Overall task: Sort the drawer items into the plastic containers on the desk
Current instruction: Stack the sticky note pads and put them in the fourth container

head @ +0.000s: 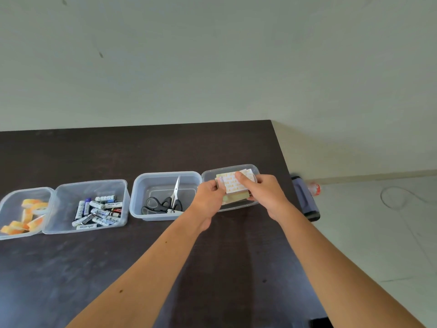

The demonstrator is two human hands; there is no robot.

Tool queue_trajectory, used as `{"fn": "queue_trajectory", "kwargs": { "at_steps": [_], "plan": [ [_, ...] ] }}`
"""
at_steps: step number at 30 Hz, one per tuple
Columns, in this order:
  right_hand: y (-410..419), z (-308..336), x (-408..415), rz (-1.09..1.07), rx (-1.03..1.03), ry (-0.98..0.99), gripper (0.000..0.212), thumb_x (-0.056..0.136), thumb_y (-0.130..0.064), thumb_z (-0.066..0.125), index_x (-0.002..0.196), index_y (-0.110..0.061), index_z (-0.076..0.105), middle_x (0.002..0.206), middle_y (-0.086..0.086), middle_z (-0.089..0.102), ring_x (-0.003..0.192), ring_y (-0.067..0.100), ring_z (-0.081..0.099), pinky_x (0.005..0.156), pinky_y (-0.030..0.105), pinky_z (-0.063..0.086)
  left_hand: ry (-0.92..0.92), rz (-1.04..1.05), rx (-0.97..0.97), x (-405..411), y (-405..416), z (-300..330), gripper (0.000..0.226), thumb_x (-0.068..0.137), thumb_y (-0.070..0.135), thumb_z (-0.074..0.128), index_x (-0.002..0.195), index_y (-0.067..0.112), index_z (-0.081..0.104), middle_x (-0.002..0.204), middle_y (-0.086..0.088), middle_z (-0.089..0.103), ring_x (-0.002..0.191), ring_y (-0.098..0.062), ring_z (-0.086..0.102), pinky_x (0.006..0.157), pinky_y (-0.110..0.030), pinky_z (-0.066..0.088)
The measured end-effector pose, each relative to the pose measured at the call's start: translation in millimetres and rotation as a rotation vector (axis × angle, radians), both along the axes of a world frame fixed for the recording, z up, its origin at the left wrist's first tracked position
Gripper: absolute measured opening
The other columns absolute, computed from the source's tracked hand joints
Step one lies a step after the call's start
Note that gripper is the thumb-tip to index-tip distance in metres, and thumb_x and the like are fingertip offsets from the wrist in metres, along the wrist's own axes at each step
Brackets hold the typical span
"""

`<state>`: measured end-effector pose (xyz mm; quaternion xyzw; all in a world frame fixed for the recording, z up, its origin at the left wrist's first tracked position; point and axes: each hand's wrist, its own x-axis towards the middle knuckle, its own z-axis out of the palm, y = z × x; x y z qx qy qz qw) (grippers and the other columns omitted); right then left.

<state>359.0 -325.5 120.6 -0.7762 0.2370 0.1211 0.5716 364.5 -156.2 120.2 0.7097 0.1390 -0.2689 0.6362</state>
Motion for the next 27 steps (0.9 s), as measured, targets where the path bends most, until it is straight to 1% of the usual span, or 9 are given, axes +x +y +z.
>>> {"fn": "queue_trajectory", "kwargs": {
  "at_steps": [5,7,12,15,18,22,24,25,27],
  "plan": [
    [1.3,-1.2,-5.6,0.098,-0.102,-0.017,0.039,0.091,-0.056,0.074,0.101,-0.019,0.081,0.098,0.000,0.081,0.096,0.020,0.075,0.094,0.045,0.062,-0.009,0.020,0.043,0.4,-3.3,3.8,0.019,0.109,0.016,0.048,0.102,0.011,0.065,0.104,0.002,0.070,0.102,-0.015,0.064,0.093,-0.033,0.053],
    [1.7,1.6,-8.9,0.104,-0.127,-0.045,0.028,0.096,-0.048,0.073,0.105,-0.023,0.080,0.099,-0.005,0.080,0.096,0.017,0.073,0.090,0.040,0.060,-0.020,0.023,0.060,0.1,-3.6,8.5,0.019,0.109,0.018,0.049,0.093,0.015,0.059,0.098,0.002,0.063,0.098,-0.015,0.056,0.093,-0.038,0.051],
    [0.1,9.9,-13.5,0.040,-0.133,-0.111,0.028,0.098,-0.035,0.074,0.121,-0.019,0.078,0.109,-0.007,0.078,0.100,0.011,0.072,0.077,0.024,0.056,-0.045,0.024,-0.004,-6.1,1.5,16.1,0.015,0.108,0.017,0.050,0.105,0.014,0.065,0.117,0.000,0.073,0.115,-0.019,0.065,0.106,-0.038,0.051],
    [-2.8,14.4,-17.1,0.002,-0.130,-0.129,0.034,0.098,-0.032,0.075,0.128,-0.015,0.075,0.110,-0.008,0.072,0.101,0.007,0.067,0.071,0.014,0.046,-0.033,0.049,-0.036,-11.5,5.0,20.8,0.018,0.109,0.016,0.051,0.097,0.016,0.064,0.105,0.005,0.073,0.107,-0.013,0.068,0.098,-0.034,0.051],
    [-5.5,19.4,-23.6,-0.008,-0.110,-0.143,0.040,0.097,-0.033,0.075,0.132,-0.014,0.072,0.117,-0.005,0.071,0.109,0.009,0.064,0.079,0.017,0.048,-0.020,0.075,-0.038,-18.1,9.4,26.7,0.035,0.110,0.016,0.051,0.078,0.028,0.043,0.091,0.017,0.057,0.090,0.000,0.056,0.094,-0.028,0.039],
    [-8.4,28.0,-39.2,-0.023,-0.069,-0.157,0.041,0.095,-0.034,0.077,0.132,-0.017,0.071,0.114,-0.008,0.070,0.110,0.008,0.065,0.093,0.027,0.052,-0.020,0.070,-0.055,-28.7,15.8,28.9,0.035,0.109,0.017,0.053,0.079,0.030,0.042,0.098,0.011,0.062,0.108,-0.012,0.054,0.101,-0.031,0.041],
    [-9.1,32.7,-50.1,-0.026,-0.061,-0.174,0.037,0.095,-0.034,0.078,0.128,-0.019,0.073,0.109,-0.013,0.070,0.108,0.006,0.067,0.088,0.026,0.054,-0.027,0.100,-0.086,-38.1,21.7,29.1,0.023,0.108,0.013,0.055,0.089,0.027,0.056,0.116,0.006,0.062,0.121,-0.015,0.053,0.114,-0.035,0.040],
    [-9.4,35.0,-56.3,-0.024,-0.056,-0.183,0.034,0.094,-0.033,0.078,0.126,-0.021,0.074,0.106,-0.016,0.070,0.106,0.004,0.067,0.084,0.024,0.055,-0.041,0.114,-0.114,-44.6,23.9,32.5,0.010,0.107,0.013,0.056,0.107,0.020,0.064,0.127,0.004,0.061,0.129,-0.016,0.052,0.120,-0.039,0.037],
    [-9.5,39.2,-70.8,-0.013,-0.038,-0.193,0.029,0.094,-0.033,0.078,0.122,-0.024,0.074,0.103,-0.018,0.070,0.101,0.003,0.069,0.079,0.021,0.055,-0.066,0.110,-0.146,-58.5,28.4,33.9,0.046,0.106,0.017,0.059,0.149,0.006,0.049,0.147,-0.002,0.057,0.141,-0.019,0.049,0.125,-0.045,0.033]
  ]
}}
